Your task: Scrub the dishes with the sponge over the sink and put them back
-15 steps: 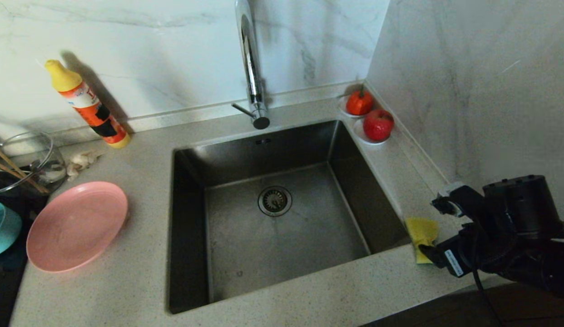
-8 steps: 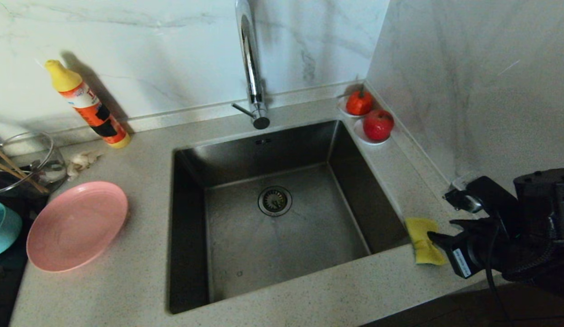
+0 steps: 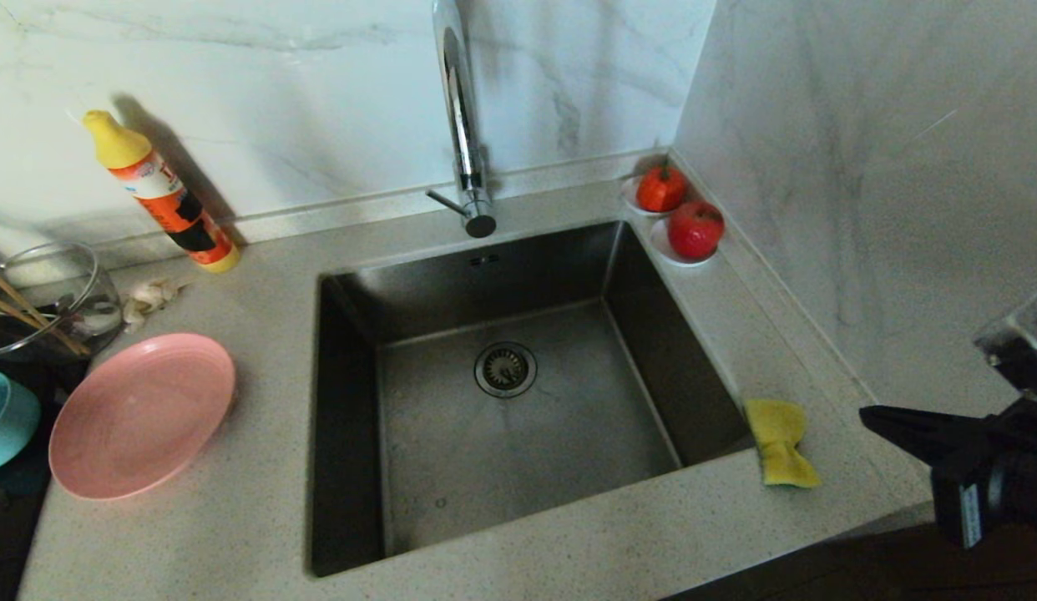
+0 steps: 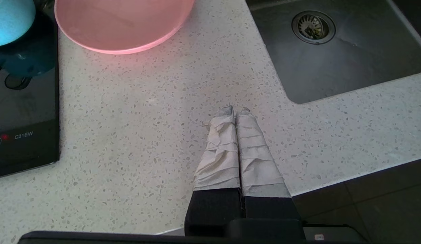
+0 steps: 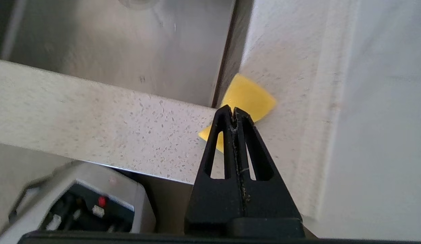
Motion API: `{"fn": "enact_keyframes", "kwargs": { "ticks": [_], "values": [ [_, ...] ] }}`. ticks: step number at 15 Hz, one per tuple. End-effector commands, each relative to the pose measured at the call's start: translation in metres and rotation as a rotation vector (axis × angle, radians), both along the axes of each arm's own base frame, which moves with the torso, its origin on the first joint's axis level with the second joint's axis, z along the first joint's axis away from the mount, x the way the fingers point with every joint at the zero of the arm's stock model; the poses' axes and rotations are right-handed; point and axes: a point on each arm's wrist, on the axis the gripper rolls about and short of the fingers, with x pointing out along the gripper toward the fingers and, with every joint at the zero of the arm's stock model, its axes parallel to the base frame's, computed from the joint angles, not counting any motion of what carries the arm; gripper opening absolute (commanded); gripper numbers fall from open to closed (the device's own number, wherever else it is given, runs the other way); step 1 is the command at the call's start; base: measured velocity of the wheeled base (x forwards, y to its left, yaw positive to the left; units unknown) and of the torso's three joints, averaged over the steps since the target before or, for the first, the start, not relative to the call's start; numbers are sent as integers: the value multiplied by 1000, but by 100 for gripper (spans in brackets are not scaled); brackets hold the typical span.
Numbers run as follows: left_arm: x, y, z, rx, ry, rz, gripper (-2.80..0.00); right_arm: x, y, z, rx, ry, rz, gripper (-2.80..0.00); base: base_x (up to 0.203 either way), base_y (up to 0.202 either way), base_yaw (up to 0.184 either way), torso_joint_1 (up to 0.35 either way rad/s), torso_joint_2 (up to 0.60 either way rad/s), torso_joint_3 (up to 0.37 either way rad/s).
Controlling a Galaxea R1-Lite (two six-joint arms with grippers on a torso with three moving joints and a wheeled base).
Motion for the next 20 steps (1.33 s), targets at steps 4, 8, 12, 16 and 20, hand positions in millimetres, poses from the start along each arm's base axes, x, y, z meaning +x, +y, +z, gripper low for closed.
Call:
{"fn": "enact_keyframes", "kwargs": {
  "ticks": [4,8,12,16,20],
  "values": [
    [0,0,0,0,0,0,-280,-54,-40,9,102,-155,-5,-280,0,0,0,0,0,0],
    [0,0,0,0,0,1,-280,-88,-57,1,130,-211,-25,-280,0,0,0,0,0,0],
    [0,0,0,0,0,0,-280,-120,-63,-22,130,-243,-51,-280,0,0,0,0,0,0],
    [0,0,0,0,0,-1,-280,-141,-63,-59,123,-279,-123,-280,0,0,0,0,0,0],
    [0,0,0,0,0,1,-280,-152,-63,-85,124,-291,-153,-280,0,0,0,0,0,0]
  ]
}}
